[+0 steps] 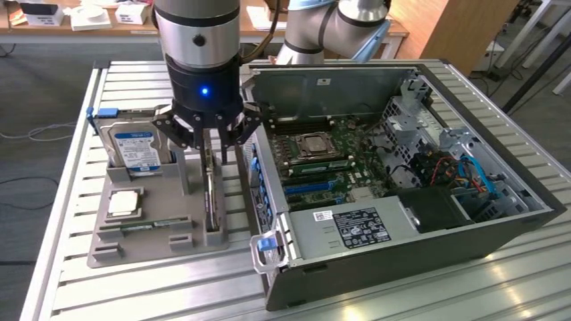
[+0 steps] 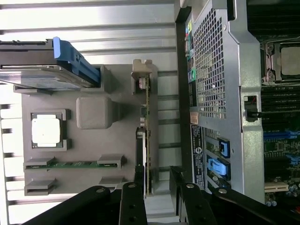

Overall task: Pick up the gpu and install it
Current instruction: 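Pick up the gpu and move the gpu toward the slot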

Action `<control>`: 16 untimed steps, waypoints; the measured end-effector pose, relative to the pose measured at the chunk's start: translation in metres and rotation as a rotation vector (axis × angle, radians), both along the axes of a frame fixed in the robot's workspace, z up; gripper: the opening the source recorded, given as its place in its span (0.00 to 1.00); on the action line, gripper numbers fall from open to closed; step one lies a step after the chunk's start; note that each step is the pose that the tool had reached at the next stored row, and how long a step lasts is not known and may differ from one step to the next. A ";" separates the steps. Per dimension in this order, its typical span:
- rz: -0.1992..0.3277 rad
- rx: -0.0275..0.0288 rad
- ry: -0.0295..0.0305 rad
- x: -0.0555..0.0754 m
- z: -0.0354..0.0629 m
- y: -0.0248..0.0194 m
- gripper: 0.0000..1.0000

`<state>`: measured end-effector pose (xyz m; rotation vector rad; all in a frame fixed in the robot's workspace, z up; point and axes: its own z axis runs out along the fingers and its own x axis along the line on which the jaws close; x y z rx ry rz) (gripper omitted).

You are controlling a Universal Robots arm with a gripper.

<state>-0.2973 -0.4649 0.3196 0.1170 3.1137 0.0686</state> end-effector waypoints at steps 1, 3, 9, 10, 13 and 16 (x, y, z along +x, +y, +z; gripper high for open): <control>0.000 0.0000 0.0000 -0.001 -0.0001 -0.0003 0.36; 0.000 0.0001 -0.0001 -0.002 -0.0001 -0.0022 0.36; 0.000 0.0001 -0.0001 -0.006 -0.0004 -0.0060 0.36; 0.000 0.0001 -0.0001 -0.006 -0.0004 -0.0060 0.36; 0.000 0.0002 -0.0002 -0.006 -0.0006 -0.0060 0.36; 0.000 0.0001 -0.0001 -0.006 -0.0047 -0.0060 0.36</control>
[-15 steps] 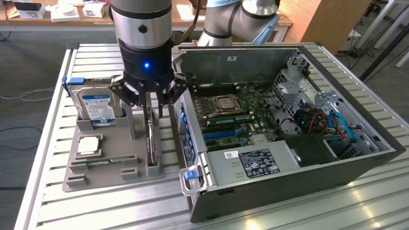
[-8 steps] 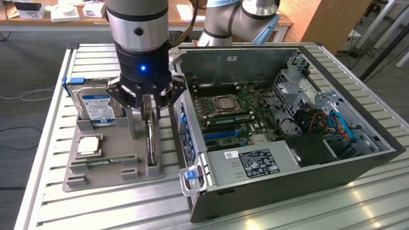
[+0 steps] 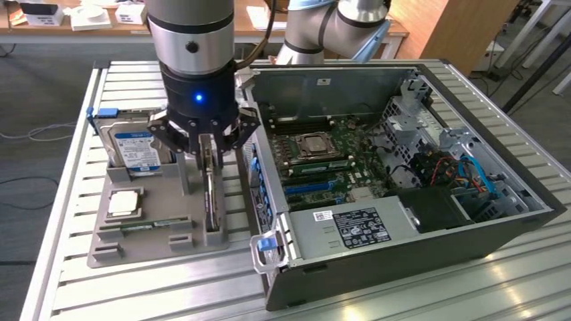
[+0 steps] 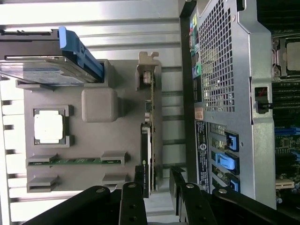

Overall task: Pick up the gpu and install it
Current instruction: 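Pick up the gpu and move the gpu toward the slot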

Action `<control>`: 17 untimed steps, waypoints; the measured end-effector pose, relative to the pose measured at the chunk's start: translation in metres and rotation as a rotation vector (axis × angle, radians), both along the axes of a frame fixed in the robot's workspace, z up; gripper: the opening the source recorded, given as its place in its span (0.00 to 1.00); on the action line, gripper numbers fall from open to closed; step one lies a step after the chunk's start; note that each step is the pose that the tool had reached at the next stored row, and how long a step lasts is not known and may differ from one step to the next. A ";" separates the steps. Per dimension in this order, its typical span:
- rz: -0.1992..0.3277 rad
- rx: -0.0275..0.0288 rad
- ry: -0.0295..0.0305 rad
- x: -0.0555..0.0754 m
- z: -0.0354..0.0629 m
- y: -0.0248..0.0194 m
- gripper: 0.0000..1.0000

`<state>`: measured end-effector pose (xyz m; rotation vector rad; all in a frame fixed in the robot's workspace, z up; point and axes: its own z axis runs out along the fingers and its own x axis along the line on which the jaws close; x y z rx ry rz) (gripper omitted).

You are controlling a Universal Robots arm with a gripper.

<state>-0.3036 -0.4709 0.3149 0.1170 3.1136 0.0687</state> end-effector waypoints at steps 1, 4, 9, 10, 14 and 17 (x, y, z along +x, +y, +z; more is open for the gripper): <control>0.000 0.0000 0.0000 0.000 -0.0018 0.0000 0.36; 0.000 0.0001 -0.0001 0.000 -0.0074 0.0000 0.36; 0.000 0.0000 0.0000 0.000 -0.0164 0.0000 0.36; 0.000 0.0000 0.0000 0.000 -0.0181 0.0000 0.36; 0.000 0.0000 -0.0001 0.000 -0.0250 0.0000 0.36; 0.000 -0.0003 0.0002 0.000 -0.0254 0.0000 0.36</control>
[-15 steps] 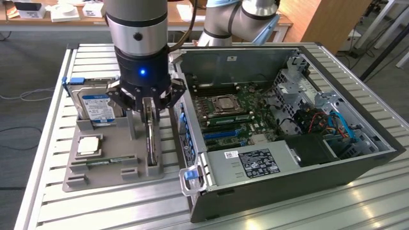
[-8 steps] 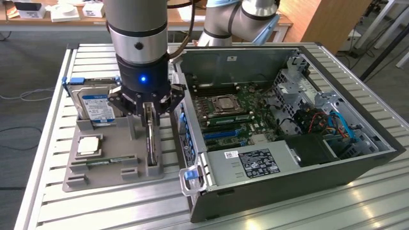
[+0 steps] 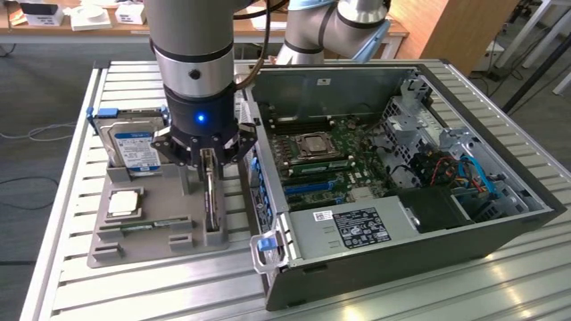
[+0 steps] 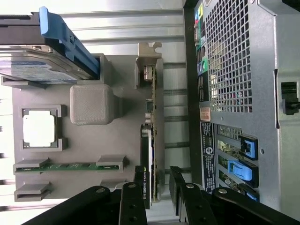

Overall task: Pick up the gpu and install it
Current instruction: 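Pick up the gpu and move the gpu toward the slot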

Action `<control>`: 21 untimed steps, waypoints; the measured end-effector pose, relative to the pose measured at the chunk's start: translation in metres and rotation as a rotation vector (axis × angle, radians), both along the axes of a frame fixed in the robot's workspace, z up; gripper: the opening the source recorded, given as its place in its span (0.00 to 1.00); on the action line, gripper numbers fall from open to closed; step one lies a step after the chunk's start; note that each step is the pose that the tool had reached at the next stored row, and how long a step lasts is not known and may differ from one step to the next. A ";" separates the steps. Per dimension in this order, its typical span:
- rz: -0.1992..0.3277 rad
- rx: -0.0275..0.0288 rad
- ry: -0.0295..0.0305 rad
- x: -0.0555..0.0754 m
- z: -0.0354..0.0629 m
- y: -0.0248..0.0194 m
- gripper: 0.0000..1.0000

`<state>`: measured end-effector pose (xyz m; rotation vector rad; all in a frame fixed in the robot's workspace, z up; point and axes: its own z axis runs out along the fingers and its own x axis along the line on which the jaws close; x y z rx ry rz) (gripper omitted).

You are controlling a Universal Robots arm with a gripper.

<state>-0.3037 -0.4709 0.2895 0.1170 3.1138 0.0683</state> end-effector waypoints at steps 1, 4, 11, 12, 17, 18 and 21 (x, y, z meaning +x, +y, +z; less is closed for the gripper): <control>0.000 0.0000 -0.0001 0.000 0.0000 0.0000 0.36; 0.000 0.0001 -0.0002 0.000 -0.0001 0.0000 0.37; 0.000 0.0002 -0.0003 0.000 -0.0050 0.0000 0.43; 0.000 0.0001 -0.0001 0.000 -0.0067 0.0000 0.43; -0.001 0.0001 -0.0001 0.000 -0.0158 0.0000 0.43; -0.001 0.0002 -0.0002 0.000 -0.0176 0.0000 0.43; -0.003 0.0002 -0.0003 0.000 -0.0231 0.0000 0.43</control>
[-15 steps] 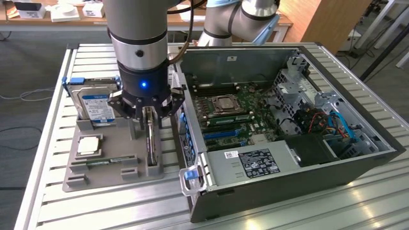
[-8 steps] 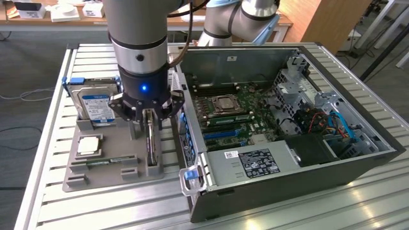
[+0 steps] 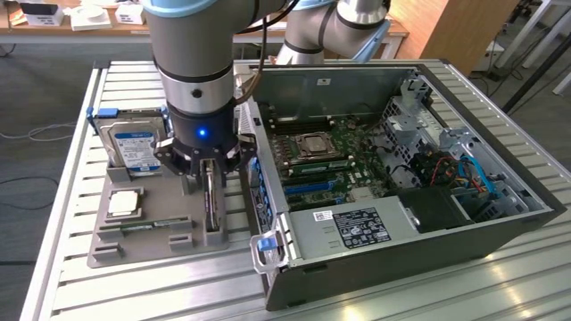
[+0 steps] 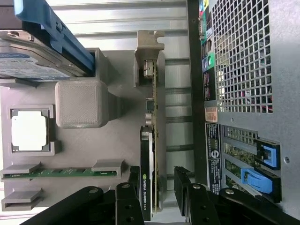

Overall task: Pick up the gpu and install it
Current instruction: 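Pick up the gpu and move the gpu toward the slot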

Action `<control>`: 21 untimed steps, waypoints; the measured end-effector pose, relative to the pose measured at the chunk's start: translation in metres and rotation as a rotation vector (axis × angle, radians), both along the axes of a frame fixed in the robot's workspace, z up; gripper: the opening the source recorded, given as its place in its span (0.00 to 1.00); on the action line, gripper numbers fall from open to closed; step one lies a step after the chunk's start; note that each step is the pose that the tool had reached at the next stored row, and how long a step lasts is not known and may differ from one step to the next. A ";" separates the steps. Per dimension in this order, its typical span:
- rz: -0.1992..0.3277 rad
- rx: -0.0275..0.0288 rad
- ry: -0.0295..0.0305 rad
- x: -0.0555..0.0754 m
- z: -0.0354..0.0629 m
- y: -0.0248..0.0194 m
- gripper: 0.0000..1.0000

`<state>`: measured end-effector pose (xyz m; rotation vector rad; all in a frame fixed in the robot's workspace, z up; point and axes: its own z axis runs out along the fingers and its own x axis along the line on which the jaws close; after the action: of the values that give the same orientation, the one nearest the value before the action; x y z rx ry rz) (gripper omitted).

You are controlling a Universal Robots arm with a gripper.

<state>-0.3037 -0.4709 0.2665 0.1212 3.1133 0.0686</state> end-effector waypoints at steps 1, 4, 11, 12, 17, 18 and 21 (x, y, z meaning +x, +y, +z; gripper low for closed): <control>0.000 -0.0001 0.0001 0.000 -0.0006 0.0000 0.43; -0.001 -0.0003 0.0004 0.000 -0.0007 0.0000 0.43; -0.001 0.0000 0.0000 0.000 -0.0057 0.0057 0.43; -0.001 0.0000 0.0001 0.000 -0.0057 0.0057 0.43; -0.005 -0.0001 0.0001 -0.006 -0.0065 0.0063 0.43; -0.005 0.0000 0.0000 -0.006 -0.0069 0.0063 0.43; -0.005 -0.0001 0.0001 -0.006 -0.0114 0.0063 0.43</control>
<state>-0.3099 -0.4646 0.2550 0.1286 3.1131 0.0683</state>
